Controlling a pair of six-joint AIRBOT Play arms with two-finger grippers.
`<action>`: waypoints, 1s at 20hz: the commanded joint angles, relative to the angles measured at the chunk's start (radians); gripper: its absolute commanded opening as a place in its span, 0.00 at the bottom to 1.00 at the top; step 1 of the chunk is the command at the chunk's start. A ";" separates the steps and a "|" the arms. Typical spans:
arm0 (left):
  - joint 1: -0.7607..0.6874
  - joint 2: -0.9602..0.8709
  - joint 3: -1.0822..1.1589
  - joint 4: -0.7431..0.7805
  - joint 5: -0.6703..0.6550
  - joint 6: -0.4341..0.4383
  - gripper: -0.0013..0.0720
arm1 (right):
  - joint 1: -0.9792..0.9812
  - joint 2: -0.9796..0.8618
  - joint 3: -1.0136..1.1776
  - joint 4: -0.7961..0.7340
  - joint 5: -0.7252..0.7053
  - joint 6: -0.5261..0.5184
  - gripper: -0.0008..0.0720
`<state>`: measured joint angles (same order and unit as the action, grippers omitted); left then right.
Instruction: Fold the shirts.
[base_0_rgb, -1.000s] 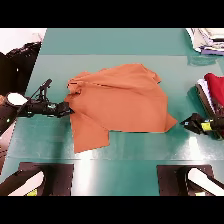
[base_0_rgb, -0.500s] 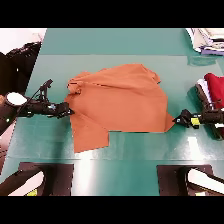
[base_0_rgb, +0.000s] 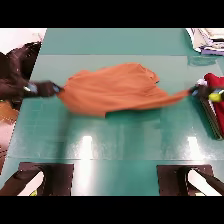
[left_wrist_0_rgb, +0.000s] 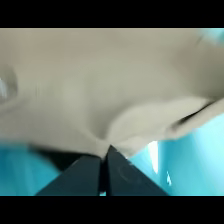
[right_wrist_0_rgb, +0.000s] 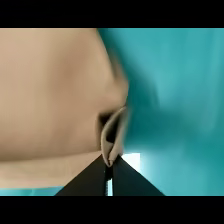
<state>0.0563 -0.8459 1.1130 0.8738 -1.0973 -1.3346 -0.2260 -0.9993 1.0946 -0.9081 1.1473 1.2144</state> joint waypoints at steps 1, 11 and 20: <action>0.001 0.061 0.380 0.011 0.009 -0.020 0.06 | 0.002 0.136 0.294 -0.003 -0.093 0.001 0.03; 0.001 0.061 1.096 0.077 0.157 -0.076 0.05 | 0.000 0.244 0.811 -0.182 -0.134 0.019 0.03; 0.001 -0.021 0.544 0.129 -0.078 -0.124 0.05 | 0.056 -0.090 0.817 -0.219 0.276 0.132 0.03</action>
<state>0.0559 -0.8284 1.8469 0.9943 -1.0958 -1.4509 -0.2035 -0.9874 1.9709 -1.1137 1.2949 1.3144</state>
